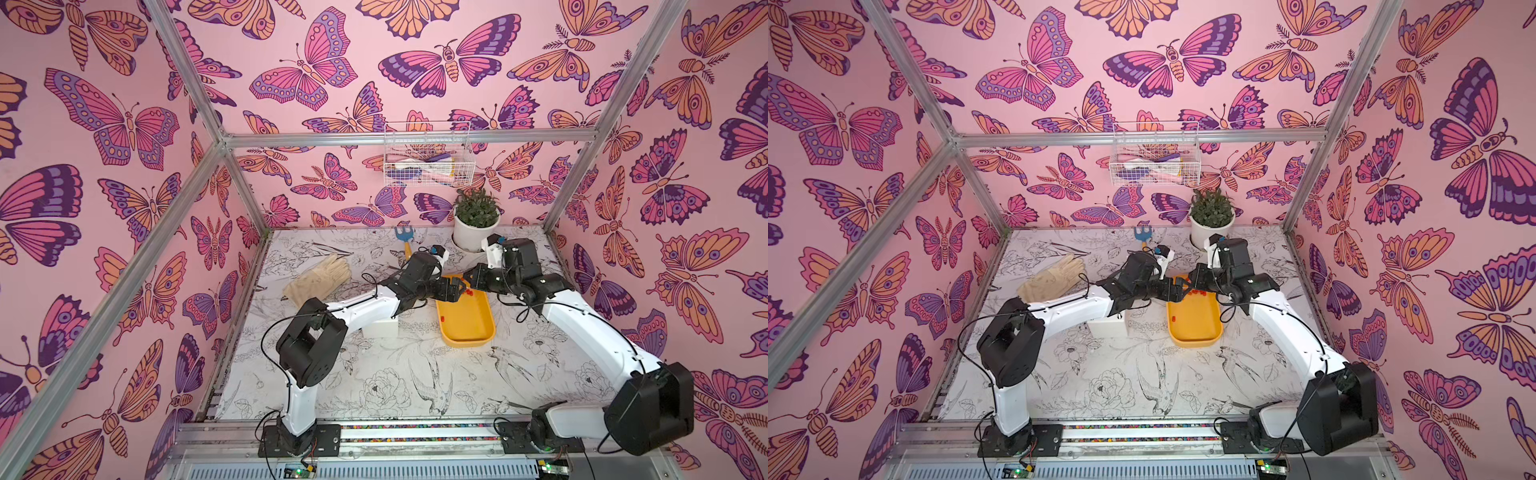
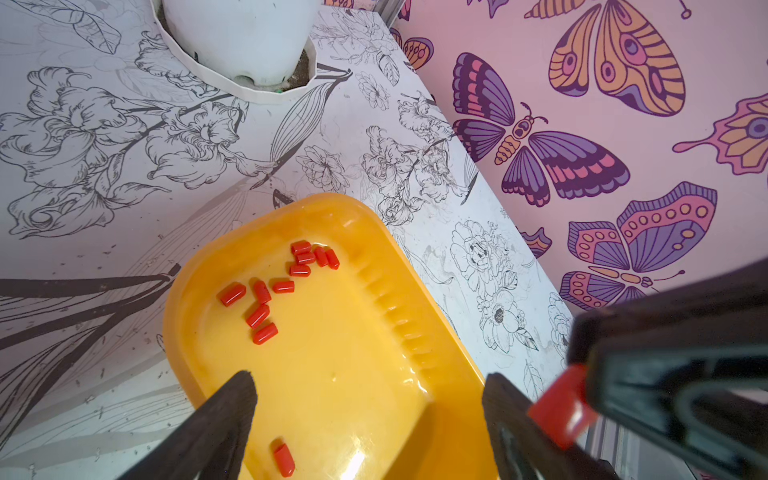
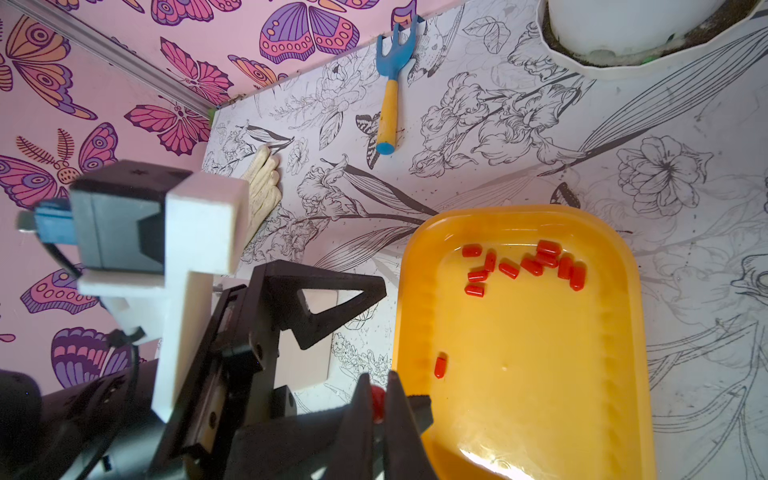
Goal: Cover the protruding screws with screw protection sleeves
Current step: Pick up the screw protection sleeve from the storage box.
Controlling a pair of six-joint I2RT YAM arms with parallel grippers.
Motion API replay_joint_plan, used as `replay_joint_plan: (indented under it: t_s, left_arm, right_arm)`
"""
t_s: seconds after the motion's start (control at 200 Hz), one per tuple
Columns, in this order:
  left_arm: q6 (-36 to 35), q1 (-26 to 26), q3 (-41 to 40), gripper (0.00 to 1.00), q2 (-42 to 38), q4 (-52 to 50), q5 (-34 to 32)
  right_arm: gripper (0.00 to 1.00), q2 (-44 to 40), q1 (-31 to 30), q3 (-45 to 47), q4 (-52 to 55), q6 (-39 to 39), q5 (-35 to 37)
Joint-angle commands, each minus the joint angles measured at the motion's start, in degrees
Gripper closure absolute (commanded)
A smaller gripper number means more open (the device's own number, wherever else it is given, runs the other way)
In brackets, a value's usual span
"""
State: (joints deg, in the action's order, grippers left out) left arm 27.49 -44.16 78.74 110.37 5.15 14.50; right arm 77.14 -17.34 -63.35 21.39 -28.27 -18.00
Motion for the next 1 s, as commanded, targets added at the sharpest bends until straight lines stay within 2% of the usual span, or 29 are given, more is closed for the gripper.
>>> replay_joint_plan:
  t_s: [0.0, 0.24, 0.466, 0.651, 0.996]
  left_arm:
    - [-0.24, 0.06, -2.12, 0.12, -1.79, 1.01, -1.03]
    - [-0.68, 0.11, -4.02, 0.12, -4.22, 0.35, -1.74]
    - [-2.05, 0.13, -4.33, 0.12, -7.81, -4.19, -2.54]
    - [-3.64, 0.69, -5.09, 0.12, -12.40, -8.94, -3.46]
    - [-6.50, 3.46, -9.92, 0.12, -25.20, -16.84, -9.83]
  right_arm:
    - [0.91, -1.29, 0.08, 0.50, 0.06, 0.62, 0.78]
    - [0.92, -1.29, 0.04, 0.59, 0.44, 1.13, 1.74]
    - [0.92, -1.16, 0.03, 0.74, 1.02, 1.86, 2.82]
    - [0.92, -1.78, -0.47, 0.69, 1.72, 2.86, 3.83]
    - [0.91, -0.90, -4.54, -2.47, 4.45, 5.30, 8.03]
